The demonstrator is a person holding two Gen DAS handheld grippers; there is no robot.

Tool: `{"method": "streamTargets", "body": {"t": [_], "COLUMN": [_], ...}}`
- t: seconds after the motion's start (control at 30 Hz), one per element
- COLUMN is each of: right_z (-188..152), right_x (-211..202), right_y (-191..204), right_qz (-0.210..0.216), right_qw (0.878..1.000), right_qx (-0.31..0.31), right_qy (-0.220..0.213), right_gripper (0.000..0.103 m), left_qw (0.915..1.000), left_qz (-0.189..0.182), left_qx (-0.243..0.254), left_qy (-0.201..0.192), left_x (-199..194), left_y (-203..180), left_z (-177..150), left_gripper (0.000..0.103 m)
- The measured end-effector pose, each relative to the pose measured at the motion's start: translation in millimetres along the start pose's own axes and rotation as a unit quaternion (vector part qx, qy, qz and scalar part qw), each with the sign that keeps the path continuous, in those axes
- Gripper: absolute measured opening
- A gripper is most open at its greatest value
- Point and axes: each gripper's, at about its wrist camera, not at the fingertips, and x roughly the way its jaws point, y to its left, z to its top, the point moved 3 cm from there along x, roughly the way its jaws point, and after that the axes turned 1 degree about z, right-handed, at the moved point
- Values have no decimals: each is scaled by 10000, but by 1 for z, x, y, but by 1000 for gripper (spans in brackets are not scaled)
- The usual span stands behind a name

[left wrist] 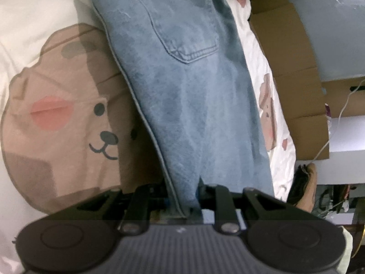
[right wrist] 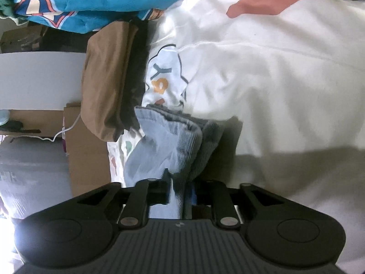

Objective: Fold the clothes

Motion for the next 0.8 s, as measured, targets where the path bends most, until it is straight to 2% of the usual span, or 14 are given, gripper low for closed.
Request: {"method": "streamTargets", "body": {"t": [0.13, 0.33, 0.37, 0.4, 0.47, 0.63, 0.8], "right_z": [12, 20, 20, 20, 19, 21, 19], "right_x": [1, 7, 7, 7, 7, -6, -24], "right_y": [-11, -14, -13, -11, -3, 26, 43], "right_qz": [-160, -140, -165, -215, -361, -268, -63], "right_qw": [9994, 9998, 9998, 9997, 9986, 9972, 9973], "right_qx": [120, 46, -19, -109, -385, -682, -691], "right_qy": [-278, -129, -115, -103, -77, -162, -248], "right_gripper": [34, 35, 30, 20, 14, 12, 12], "left_qw": [10000, 9999, 9999, 9999, 9999, 9999, 9999], "left_qz": [64, 111, 118, 109, 82, 5, -52], "left_qx": [20, 23, 32, 41, 60, 96, 136], "left_qy": [26, 48, 47, 42, 28, 29, 49], "left_x": [2, -1, -1, -1, -1, -4, -7], "left_y": [1, 5, 5, 4, 3, 0, -1], "left_z": [-1, -3, -3, -3, -3, -4, -6], "left_gripper": [21, 21, 21, 21, 21, 21, 21]}}
